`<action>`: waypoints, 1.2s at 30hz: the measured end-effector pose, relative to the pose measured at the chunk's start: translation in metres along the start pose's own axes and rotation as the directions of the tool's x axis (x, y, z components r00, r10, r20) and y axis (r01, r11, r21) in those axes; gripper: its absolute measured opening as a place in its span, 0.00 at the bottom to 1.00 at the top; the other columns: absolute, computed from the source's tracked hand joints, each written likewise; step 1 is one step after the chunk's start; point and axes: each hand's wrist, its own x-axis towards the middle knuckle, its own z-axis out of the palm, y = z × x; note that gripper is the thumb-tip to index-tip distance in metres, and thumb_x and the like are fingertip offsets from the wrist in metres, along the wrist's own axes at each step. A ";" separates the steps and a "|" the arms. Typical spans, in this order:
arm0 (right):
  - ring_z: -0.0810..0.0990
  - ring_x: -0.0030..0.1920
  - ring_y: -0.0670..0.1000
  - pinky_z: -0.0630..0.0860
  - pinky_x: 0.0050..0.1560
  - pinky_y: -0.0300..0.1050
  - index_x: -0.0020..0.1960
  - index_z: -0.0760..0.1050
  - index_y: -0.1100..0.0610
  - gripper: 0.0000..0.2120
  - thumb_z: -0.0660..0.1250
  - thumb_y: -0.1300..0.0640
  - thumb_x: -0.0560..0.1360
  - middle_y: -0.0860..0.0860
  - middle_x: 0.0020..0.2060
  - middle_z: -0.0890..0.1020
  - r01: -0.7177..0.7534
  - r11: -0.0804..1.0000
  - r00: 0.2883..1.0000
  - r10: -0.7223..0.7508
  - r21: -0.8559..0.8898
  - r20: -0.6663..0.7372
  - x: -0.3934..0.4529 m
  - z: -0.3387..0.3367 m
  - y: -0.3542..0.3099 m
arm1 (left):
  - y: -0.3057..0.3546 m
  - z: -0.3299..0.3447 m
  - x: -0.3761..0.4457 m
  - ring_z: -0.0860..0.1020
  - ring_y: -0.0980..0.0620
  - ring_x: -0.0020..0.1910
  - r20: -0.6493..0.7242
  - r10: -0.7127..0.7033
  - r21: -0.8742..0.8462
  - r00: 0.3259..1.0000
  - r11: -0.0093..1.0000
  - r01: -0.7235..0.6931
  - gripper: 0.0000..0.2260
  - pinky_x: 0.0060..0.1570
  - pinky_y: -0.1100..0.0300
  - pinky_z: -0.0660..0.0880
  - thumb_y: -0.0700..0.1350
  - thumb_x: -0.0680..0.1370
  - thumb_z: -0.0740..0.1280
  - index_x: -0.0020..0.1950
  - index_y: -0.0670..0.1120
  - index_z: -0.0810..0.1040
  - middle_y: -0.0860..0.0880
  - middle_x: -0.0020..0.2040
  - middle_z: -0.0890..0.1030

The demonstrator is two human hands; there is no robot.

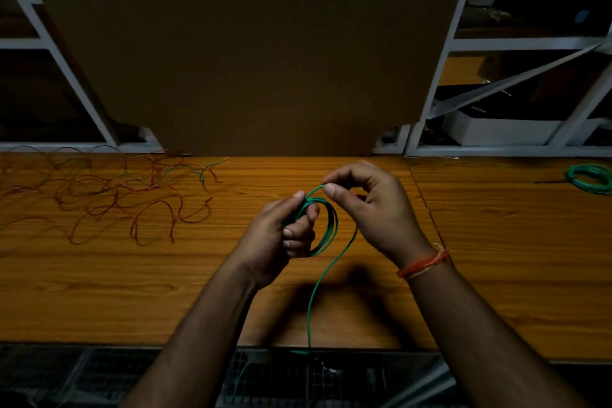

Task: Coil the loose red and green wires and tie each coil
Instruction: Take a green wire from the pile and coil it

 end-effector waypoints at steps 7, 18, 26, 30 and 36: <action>0.85 0.44 0.51 0.73 0.32 0.39 0.49 0.76 0.57 0.04 0.70 0.58 0.80 0.52 0.41 0.85 -0.399 0.798 0.916 0.364 0.452 0.166 -0.015 0.006 -0.003 | 0.002 0.005 0.003 0.58 0.60 0.22 0.044 -0.026 -0.202 0.999 0.979 0.035 0.13 0.25 0.65 0.53 0.49 0.84 0.58 0.42 0.46 0.74 0.56 0.25 0.61; 0.79 0.35 0.48 0.67 0.29 0.37 0.45 0.77 0.58 0.04 0.70 0.64 0.77 0.53 0.38 0.84 -0.396 0.690 0.907 0.399 0.606 0.138 -0.021 0.005 0.004 | -0.001 0.013 0.002 0.61 0.60 0.21 0.055 -0.061 -0.267 0.997 0.961 0.074 0.11 0.26 0.64 0.55 0.47 0.84 0.58 0.46 0.44 0.75 0.56 0.25 0.64; 0.80 0.34 0.48 0.70 0.30 0.36 0.48 0.79 0.58 0.01 0.71 0.62 0.77 0.53 0.39 0.85 -0.330 0.768 0.934 0.350 0.548 0.071 -0.023 0.007 0.012 | 0.000 0.012 0.000 0.62 0.59 0.22 0.049 -0.055 -0.205 0.997 0.977 0.064 0.12 0.27 0.64 0.58 0.46 0.84 0.57 0.49 0.42 0.76 0.55 0.26 0.65; 0.81 0.34 0.49 0.70 0.30 0.36 0.48 0.79 0.58 0.01 0.71 0.62 0.78 0.54 0.40 0.85 -0.304 0.774 0.941 0.335 0.556 0.048 -0.024 0.011 0.017 | -0.001 0.010 0.002 0.57 0.59 0.24 0.083 -0.106 -0.309 0.991 0.942 0.126 0.13 0.27 0.65 0.56 0.46 0.84 0.57 0.48 0.42 0.79 0.56 0.26 0.63; 0.79 0.34 0.49 0.73 0.33 0.39 0.50 0.78 0.56 0.07 0.71 0.52 0.78 0.53 0.36 0.82 -0.396 0.716 0.911 0.384 0.575 0.151 -0.033 0.015 0.029 | 0.003 -0.001 0.006 0.56 0.59 0.26 0.188 -0.074 -0.473 0.979 0.867 0.156 0.11 0.27 0.66 0.59 0.46 0.82 0.59 0.49 0.43 0.78 0.56 0.27 0.60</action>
